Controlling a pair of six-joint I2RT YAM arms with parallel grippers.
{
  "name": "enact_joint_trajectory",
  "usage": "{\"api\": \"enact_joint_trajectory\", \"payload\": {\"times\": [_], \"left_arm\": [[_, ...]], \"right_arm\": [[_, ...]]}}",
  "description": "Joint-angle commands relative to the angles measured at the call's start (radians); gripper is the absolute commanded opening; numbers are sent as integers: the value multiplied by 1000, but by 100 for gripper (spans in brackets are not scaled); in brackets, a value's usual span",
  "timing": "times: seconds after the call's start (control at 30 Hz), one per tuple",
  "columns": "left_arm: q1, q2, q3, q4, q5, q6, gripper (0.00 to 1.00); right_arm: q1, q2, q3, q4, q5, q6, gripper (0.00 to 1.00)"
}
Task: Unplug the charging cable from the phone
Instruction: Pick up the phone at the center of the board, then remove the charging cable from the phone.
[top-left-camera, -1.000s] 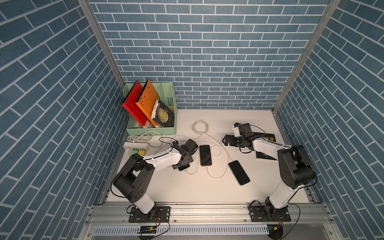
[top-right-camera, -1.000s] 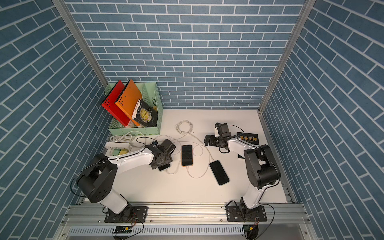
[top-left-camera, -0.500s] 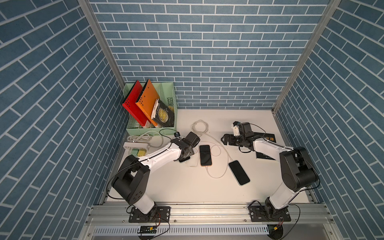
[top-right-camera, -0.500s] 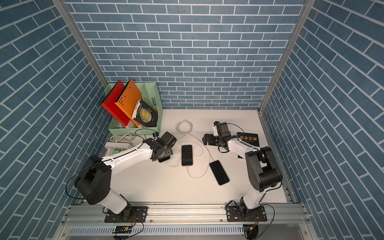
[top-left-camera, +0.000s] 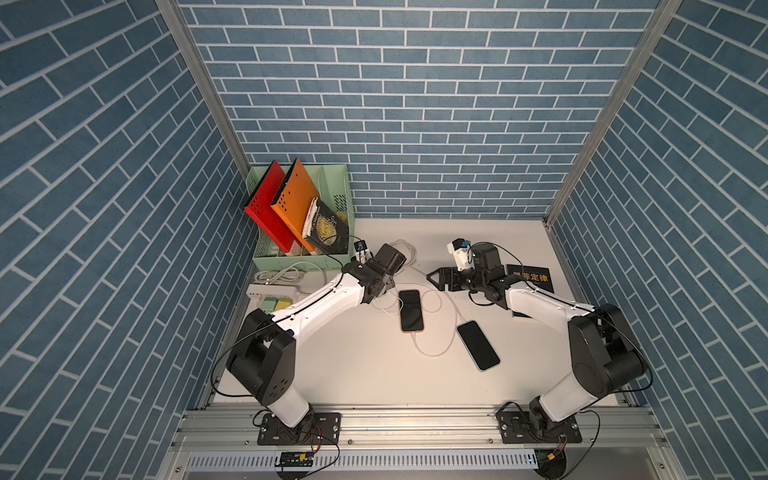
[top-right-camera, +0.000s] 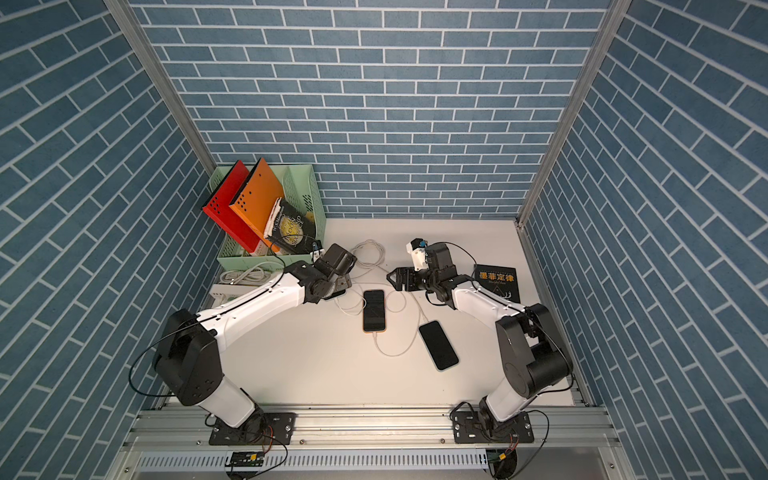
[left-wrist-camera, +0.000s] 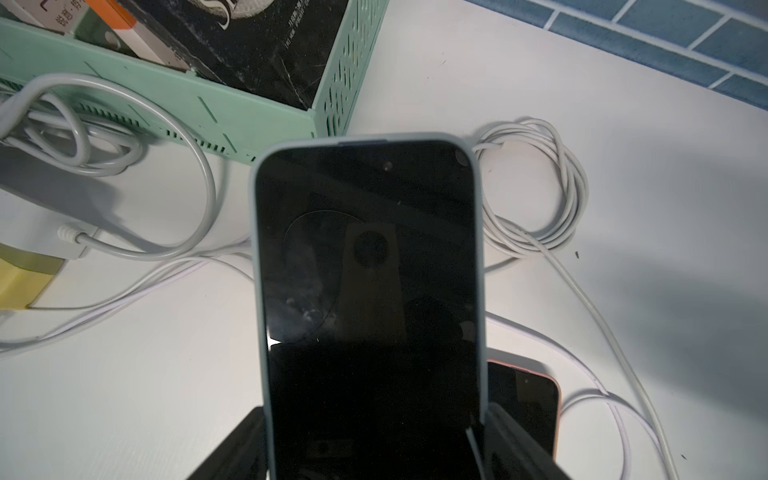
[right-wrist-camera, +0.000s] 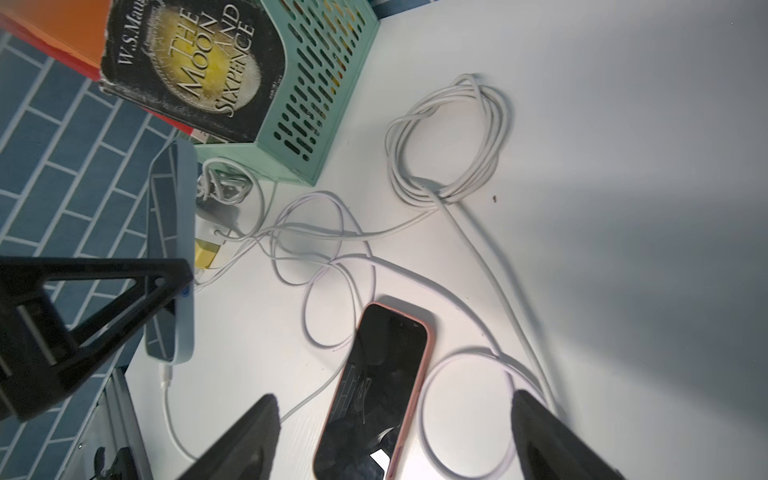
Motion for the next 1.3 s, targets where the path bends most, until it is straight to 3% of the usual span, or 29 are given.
{"api": "enact_joint_trajectory", "payload": {"times": [0.0,0.4,1.27], "left_arm": [[7,5,41,15,-58,42,33],[19,-21,54,59,-34,41,33],[46,-78,25,90,19,27,33]], "right_arm": [[27,-26,-19,74,-110,-30,87],[115,12,-69,357,-303,66,80],[241,235,76,464,-323,137,72]]}}
